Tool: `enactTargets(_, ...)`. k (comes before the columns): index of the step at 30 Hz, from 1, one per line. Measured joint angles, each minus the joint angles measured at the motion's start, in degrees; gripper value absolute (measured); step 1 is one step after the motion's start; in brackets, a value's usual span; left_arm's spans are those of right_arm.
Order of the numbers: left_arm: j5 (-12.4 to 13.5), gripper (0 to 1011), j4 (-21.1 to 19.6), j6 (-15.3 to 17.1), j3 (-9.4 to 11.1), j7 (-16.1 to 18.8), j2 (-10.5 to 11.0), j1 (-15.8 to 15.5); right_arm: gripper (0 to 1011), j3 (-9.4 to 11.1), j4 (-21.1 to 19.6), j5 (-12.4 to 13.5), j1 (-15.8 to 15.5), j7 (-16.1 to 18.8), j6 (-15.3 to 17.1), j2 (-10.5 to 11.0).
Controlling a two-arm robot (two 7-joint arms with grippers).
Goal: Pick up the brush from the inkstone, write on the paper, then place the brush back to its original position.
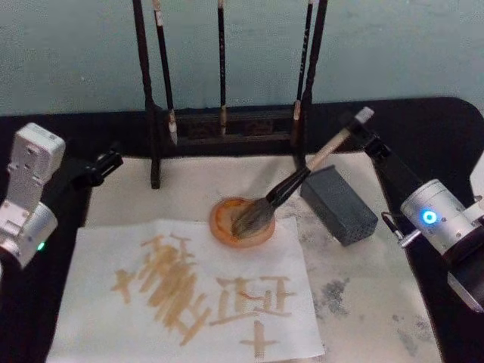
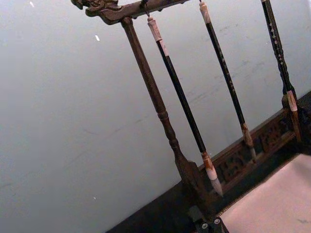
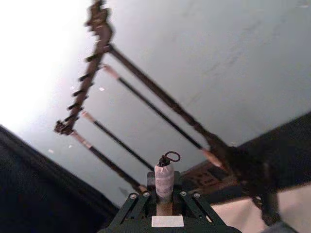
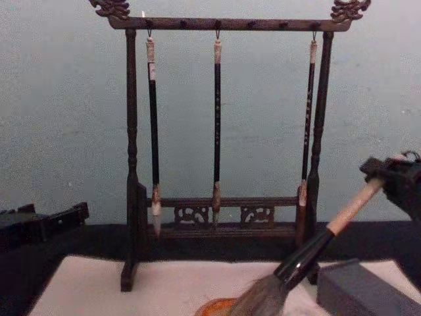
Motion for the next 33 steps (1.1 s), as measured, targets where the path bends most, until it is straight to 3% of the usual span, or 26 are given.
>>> enactTargets(4, 0.0, 1002, 0.0, 0.0, 0.0, 0.0, 0.0, 0.0, 179, -1.03, -2.9, -1.7, -0.11, -0.95, -0.08, 1.34)
enactTargets(19, 0.0, 1002, 0.0, 0.0, 0.0, 0.0, 0.0, 0.0, 179, -6.2, -13.48, -15.29, 2.84, -4.9, 3.1, 7.54)
enactTargets(26, 0.0, 1002, 0.0, 0.0, 0.0, 0.0, 0.0, 0.0, 179, -8.08, -16.81, -20.6, 4.28, -5.38, 5.5, 8.48)
enactTargets(33, 0.0, 1002, 0.0, 0.0, 0.0, 0.0, 0.0, 0.0, 179, -8.88, -19.08, -22.7, 4.41, -4.49, 6.67, 8.29)
